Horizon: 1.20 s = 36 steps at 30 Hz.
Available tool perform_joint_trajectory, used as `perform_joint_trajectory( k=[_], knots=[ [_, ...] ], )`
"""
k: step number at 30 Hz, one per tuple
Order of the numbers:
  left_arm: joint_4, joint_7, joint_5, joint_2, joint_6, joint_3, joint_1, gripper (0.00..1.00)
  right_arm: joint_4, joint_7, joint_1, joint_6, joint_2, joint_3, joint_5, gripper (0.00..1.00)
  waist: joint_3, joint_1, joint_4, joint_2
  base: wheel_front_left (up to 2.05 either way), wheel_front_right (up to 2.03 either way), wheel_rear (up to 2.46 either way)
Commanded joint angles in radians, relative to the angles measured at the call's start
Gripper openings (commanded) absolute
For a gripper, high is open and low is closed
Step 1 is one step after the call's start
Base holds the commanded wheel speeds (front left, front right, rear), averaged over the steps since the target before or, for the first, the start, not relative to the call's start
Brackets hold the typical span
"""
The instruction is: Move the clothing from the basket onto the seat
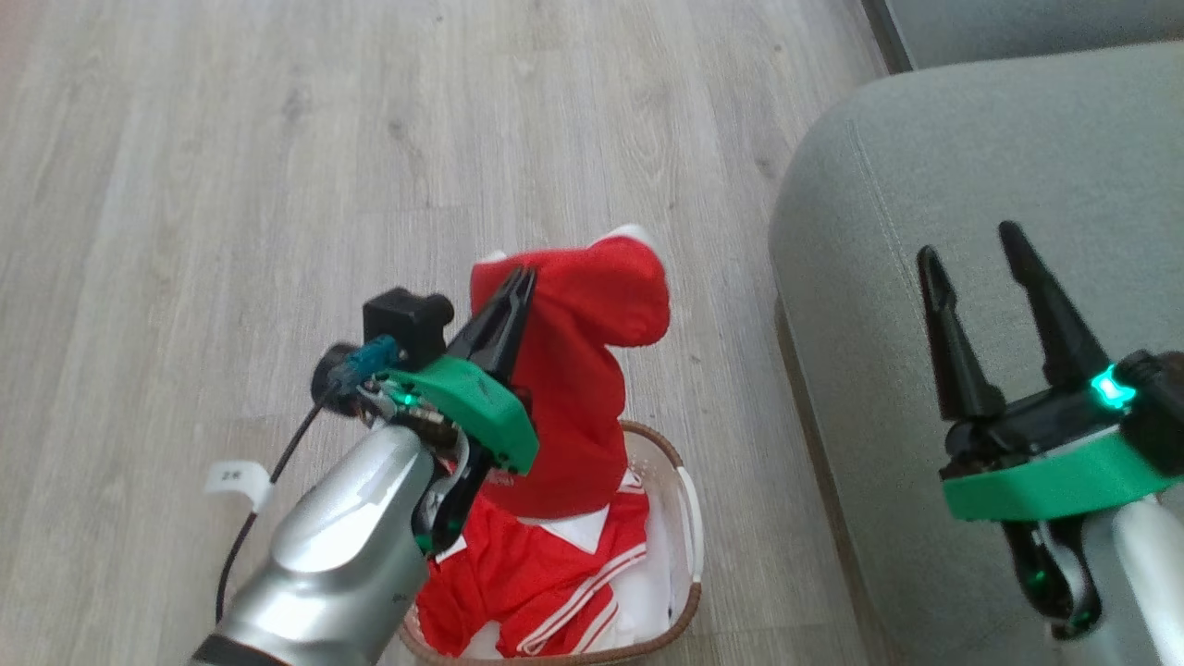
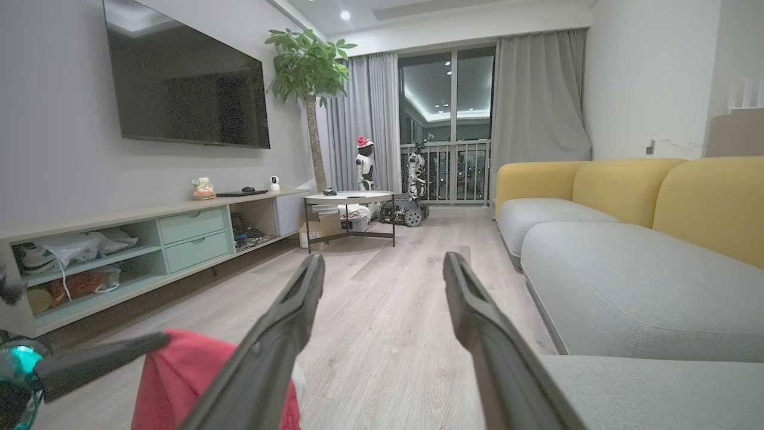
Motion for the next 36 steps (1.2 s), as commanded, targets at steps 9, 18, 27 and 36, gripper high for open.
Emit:
perform_joint_trajectory(
  k=[9, 18, 27, 36],
  knots=[
    [-0.306, 0.067, 0.032, 0.082, 0.069, 0.052, -0.086, 0.0, -0.028, -0.006, 0.009, 0.0, -0.006, 0.091, 0.004, 1.0, -0.014, 0.0001, 0.015, -0.0001, 0.0, 0.0, 0.0],
    [-0.43, 0.123, 0.037, 0.101, 0.107, 0.053, -0.101, 0.0, -0.006, -0.006, -0.003, 0.0, 0.0, 0.212, 0.027, 1.0, -0.011, 0.0001, 0.007, -0.0001, 0.0, 0.0, 0.0],
    [-0.445, 0.135, 0.036, 0.074, 0.101, 0.025, -0.118, 0.0, 0.167, -0.006, -0.153, 0.0, 0.023, 0.442, 0.035, 1.0, -0.008, 0.0001, 0.006, -0.0001, 0.0, 0.0, 0.0],
    [-0.442, 0.138, 0.032, 0.026, 0.086, -0.019, -0.13, 0.0, 0.397, -0.006, -0.302, 0.0, 0.078, 0.525, 0.045, 1.0, -0.009, 0.0001, 0.047, -0.0001, 0.0, 0.0, 0.0]
  ],
)
